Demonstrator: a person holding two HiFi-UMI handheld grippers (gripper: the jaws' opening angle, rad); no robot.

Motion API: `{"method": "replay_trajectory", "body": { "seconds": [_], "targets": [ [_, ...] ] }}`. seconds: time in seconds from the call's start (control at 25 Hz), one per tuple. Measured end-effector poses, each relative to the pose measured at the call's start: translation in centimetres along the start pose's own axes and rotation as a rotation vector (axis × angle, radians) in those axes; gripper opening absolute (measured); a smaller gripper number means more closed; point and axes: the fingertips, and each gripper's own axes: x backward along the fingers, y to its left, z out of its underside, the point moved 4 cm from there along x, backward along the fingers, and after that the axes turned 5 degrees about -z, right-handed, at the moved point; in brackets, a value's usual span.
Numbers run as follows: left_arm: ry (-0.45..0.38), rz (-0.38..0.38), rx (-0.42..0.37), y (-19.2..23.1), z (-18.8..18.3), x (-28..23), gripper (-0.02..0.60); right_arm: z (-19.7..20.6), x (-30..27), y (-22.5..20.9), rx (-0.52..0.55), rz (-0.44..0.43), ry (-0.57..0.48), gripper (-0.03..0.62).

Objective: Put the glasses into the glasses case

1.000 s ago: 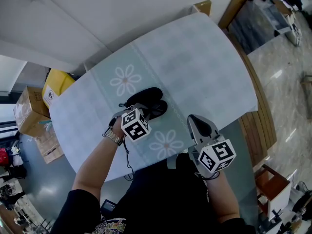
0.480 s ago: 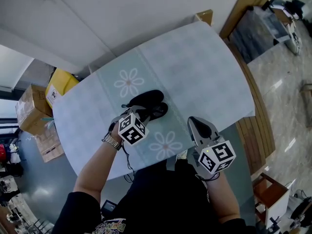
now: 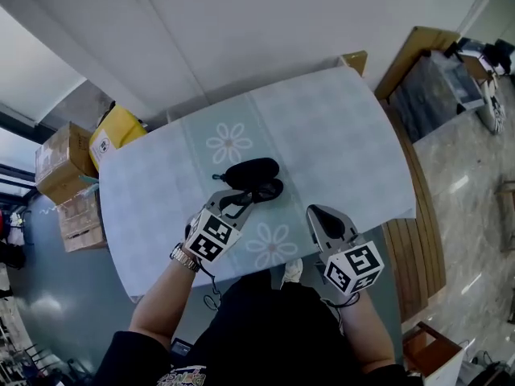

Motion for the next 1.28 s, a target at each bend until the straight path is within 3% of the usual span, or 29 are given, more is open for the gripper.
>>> {"method": "replay_trajectory", "body": {
  "seconds": [0.16,0.28,0.56,0.84,1.28],
  "targets": [
    [-0.162,-0.044,0.138,-1.6,-1.8,3.0,0.099,-0.6,0.3,1.1,0.046,-0.046,0.013,0.023],
    [-0.249,-0.084,0.237,-2.5,-2.8,5.7,0.049,-1.1,0.4,2.2,0.077,-0.079,0.023,0.023],
    [-0.364,-0.136,0.307,-6.4,-4.6,10.1,0.028,-2.1,1.4,4.2,0.14,-0.168,0.019,0.023],
    [-0.411,-0.219,0.333,-9.7,-4.4,13.3,0.028,-1.8,2.4,6.6,0.176,-0.259,0.022,0.023],
    [-0.37,-0.324,0.372,-11.8,-0.3,17.3,0.028,0.7,2.4,9.6,0.163,-0.327,0.077,0.023]
  ]
}}
